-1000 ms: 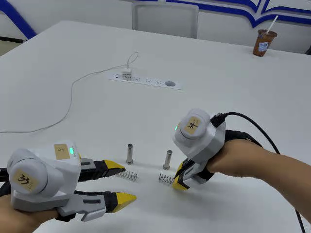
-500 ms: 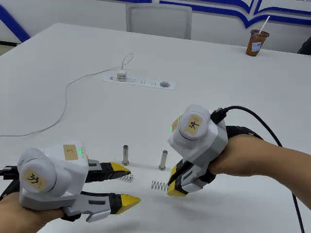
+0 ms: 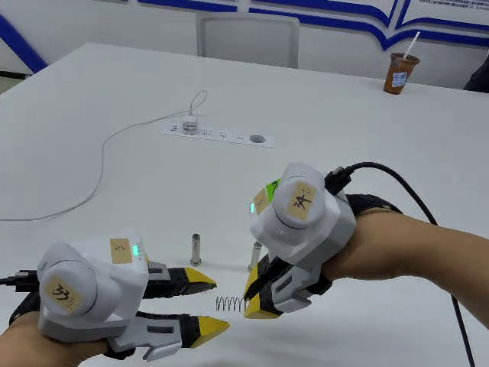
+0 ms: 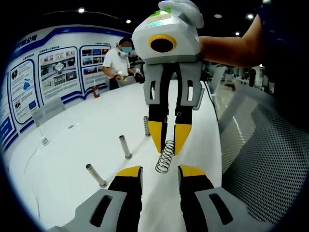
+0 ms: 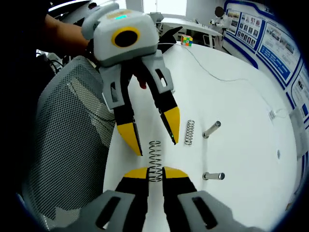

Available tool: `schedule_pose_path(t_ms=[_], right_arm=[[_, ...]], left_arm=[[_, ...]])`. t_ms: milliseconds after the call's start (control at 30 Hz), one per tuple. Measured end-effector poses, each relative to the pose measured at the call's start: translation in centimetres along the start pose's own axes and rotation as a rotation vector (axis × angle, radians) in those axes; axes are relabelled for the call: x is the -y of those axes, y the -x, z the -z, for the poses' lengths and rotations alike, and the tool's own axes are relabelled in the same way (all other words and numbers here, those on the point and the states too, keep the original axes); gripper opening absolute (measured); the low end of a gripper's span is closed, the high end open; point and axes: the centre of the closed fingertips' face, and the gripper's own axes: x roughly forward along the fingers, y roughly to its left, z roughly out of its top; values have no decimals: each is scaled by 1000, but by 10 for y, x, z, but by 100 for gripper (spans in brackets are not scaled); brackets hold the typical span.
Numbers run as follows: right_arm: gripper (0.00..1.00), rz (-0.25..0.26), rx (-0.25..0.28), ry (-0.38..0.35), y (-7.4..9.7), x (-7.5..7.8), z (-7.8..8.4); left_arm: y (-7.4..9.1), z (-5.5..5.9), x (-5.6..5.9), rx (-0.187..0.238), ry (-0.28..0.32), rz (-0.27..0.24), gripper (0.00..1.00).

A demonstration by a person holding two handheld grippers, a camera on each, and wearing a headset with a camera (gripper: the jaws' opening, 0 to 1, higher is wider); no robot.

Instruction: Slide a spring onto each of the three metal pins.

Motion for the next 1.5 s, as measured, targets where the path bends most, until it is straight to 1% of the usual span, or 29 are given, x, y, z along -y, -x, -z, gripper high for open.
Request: schedule_pose_path(t_ms=[400, 533, 733, 867, 1033, 1300, 1400, 1500], right_arm=[[12, -1, 1, 83, -1, -5, -2], [12, -5, 2, 99, -2, -7, -2], [12, -11, 3, 96, -2, -8, -2], [12, -16, 0, 74, -3, -8, 1], [15, -21, 0, 49, -4, -9, 4], [15, -25, -14, 36, -8, -9, 12], [13, -15, -8, 44, -6, -7, 11], [12, -10, 6, 36, -3, -5, 8]], left_arm=[[-2, -4, 12, 10, -16, 41, 17], [-2, -4, 12, 8, -20, 42, 13], [-3, -2, 15, 0, -20, 52, 12], [-3, -3, 17, 3, -23, 64, 11], [-2, -5, 18, 13, -18, 70, 11], [-1, -12, 19, 39, -17, 78, 10], [-1, -11, 18, 37, -16, 78, 11], [-1, -10, 16, 37, -9, 74, 11]])
